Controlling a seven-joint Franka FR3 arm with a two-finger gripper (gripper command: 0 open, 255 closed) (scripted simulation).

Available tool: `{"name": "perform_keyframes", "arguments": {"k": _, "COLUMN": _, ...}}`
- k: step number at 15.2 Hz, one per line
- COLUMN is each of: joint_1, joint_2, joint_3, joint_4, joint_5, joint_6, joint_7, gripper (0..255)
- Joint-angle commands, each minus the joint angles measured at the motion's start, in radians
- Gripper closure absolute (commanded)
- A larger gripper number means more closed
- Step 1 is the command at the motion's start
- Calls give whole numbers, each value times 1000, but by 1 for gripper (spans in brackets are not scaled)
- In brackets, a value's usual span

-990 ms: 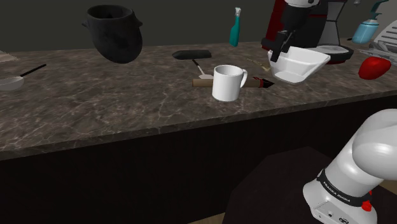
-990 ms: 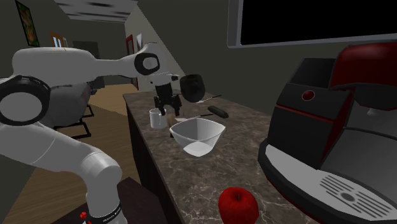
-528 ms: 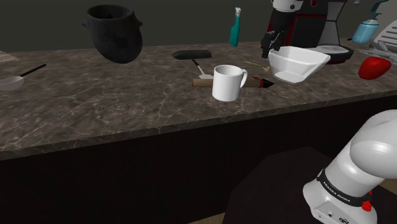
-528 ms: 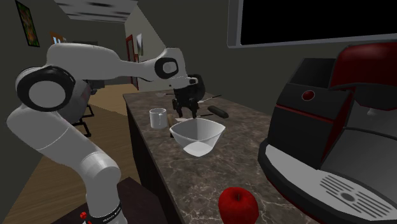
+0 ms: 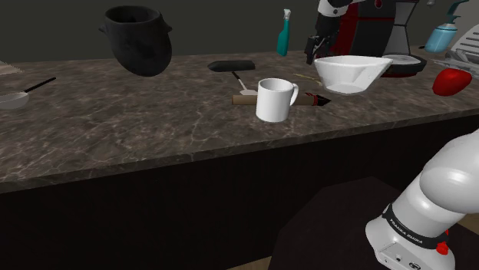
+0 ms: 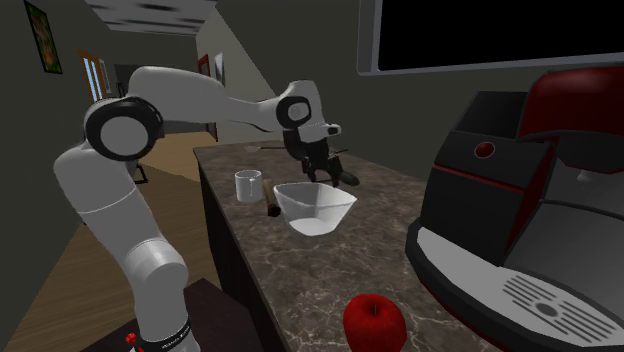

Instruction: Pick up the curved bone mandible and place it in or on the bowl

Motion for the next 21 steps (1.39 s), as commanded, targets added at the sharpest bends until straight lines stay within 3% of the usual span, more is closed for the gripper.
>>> {"name": "perform_keyframes", "arguments": {"k": 1, "joint_1": -20, "joint_2": 79, "joint_3": -26, "joint_4": 43, "joint_5": -1, "joint_6": 16, "joint_7": -3, "gripper": 0}}
{"name": "perform_keyframes", "arguments": {"k": 5, "joint_1": -45, "joint_2": 186, "joint_3": -49, "joint_4": 138, "joint_5": 14, "joint_6": 36, "joint_7": -14, "gripper": 0}}
{"name": "perform_keyframes", "arguments": {"k": 12, "joint_1": -52, "joint_2": 218, "joint_3": -57, "joint_4": 74, "joint_5": 16, "joint_6": 132, "joint_7": -16, "gripper": 0}}
{"name": "perform_keyframes", "arguments": {"k": 20, "joint_1": -52, "joint_2": 218, "joint_3": -57, "joint_4": 74, "joint_5": 16, "joint_6": 132, "joint_7": -16, "gripper": 0}}
{"name": "perform_keyframes", "arguments": {"k": 21, "joint_1": -52, "joint_2": 218, "joint_3": -57, "joint_4": 74, "joint_5": 16, "joint_6": 132, "joint_7": -16, "gripper": 255}}
